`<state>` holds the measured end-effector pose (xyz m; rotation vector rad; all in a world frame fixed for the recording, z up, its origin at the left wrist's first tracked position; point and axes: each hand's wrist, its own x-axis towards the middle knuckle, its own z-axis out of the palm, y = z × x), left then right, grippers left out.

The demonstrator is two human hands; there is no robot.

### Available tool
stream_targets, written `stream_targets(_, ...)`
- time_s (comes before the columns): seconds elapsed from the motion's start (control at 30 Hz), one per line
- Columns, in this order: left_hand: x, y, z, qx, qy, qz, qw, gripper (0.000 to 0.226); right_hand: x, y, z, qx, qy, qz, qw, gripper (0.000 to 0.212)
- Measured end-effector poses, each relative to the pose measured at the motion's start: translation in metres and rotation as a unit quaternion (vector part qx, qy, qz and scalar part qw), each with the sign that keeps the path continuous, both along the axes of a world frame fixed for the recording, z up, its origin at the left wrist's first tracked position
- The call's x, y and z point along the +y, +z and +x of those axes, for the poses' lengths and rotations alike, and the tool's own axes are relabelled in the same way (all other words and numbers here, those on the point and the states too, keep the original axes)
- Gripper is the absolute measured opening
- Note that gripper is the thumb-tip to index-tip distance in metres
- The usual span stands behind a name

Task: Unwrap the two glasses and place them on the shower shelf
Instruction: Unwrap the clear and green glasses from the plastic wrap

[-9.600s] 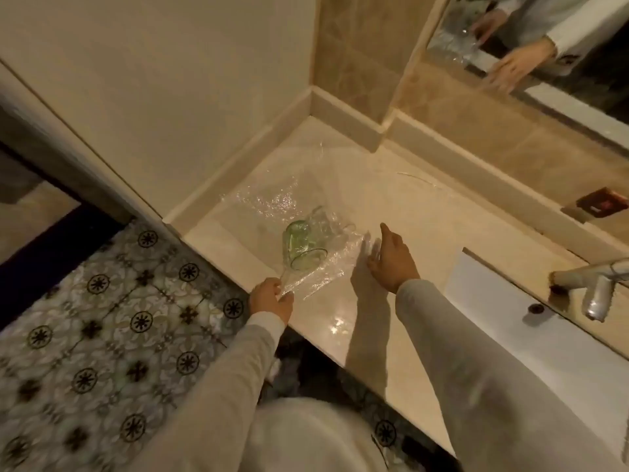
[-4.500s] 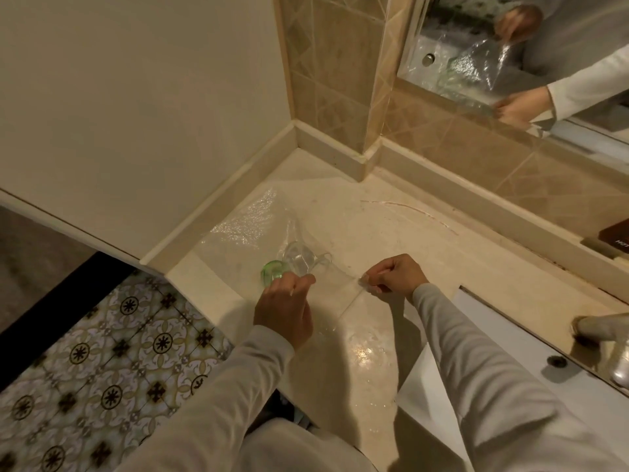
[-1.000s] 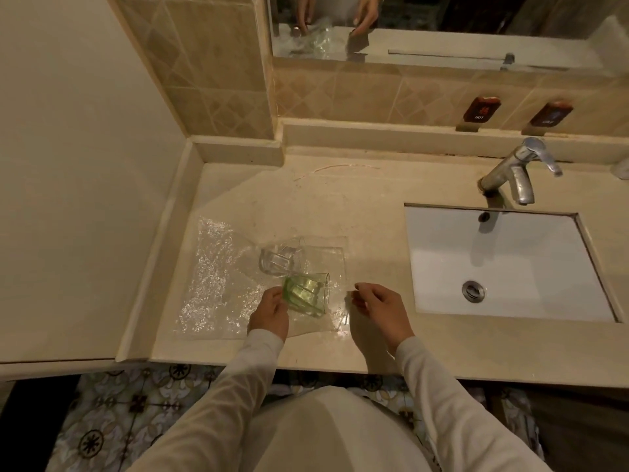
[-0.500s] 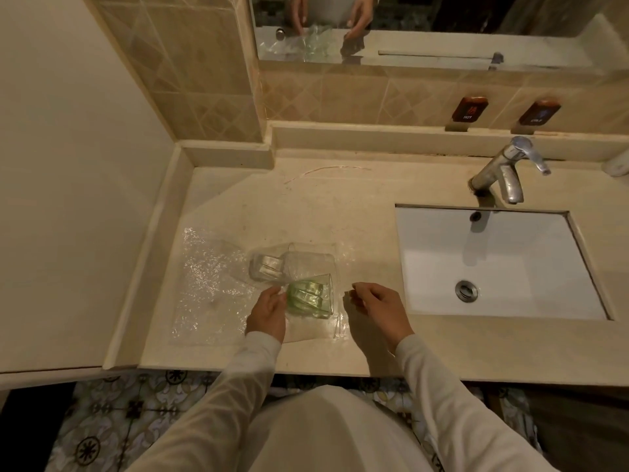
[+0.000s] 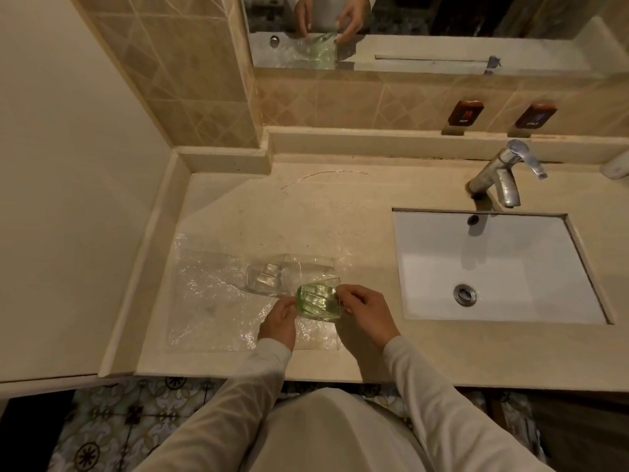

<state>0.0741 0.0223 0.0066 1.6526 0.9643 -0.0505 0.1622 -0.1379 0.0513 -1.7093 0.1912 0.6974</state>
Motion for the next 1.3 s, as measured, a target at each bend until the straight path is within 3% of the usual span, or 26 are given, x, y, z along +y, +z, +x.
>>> stream_targets(0.3, 0.010, -0.006, 0.002, 0.052, -0.069, -0.018, 0.996, 0.033, 0.009, -0.007, -0.005, -0.011, -0.018, -0.019, 1.000, 0.019)
stream_targets(0.5, 0.026, 0.001, 0.000, 0.017, -0.069, -0.026, 0.997, 0.030, 0.003, 0.004, -0.004, -0.043, -0.054, -0.033, 0.997, 0.017)
stream_targets(0.67, 0.038, 0.015, 0.004, -0.026, -0.082, -0.056, 0.995, 0.045, -0.002, 0.022, -0.002, -0.066, -0.112, -0.007, 0.992, 0.018)
stream_targets(0.83, 0.045, 0.035, 0.014, -0.060, -0.152, -0.020, 0.986, 0.027, 0.007, 0.045, -0.004, -0.113, -0.130, 0.001, 0.985, 0.019)
stream_targets(1.07, 0.025, 0.083, 0.067, -0.163, -0.217, -0.033, 0.962, 0.031, 0.021, 0.065, 0.004, -0.236, -0.125, -0.108, 0.958, 0.019)
stream_targets(1.3, 0.001, 0.094, 0.116, -0.168, -0.203, -0.046, 0.964, 0.036, 0.009, 0.079, 0.050, -0.229, -0.107, -0.108, 0.962, 0.025)
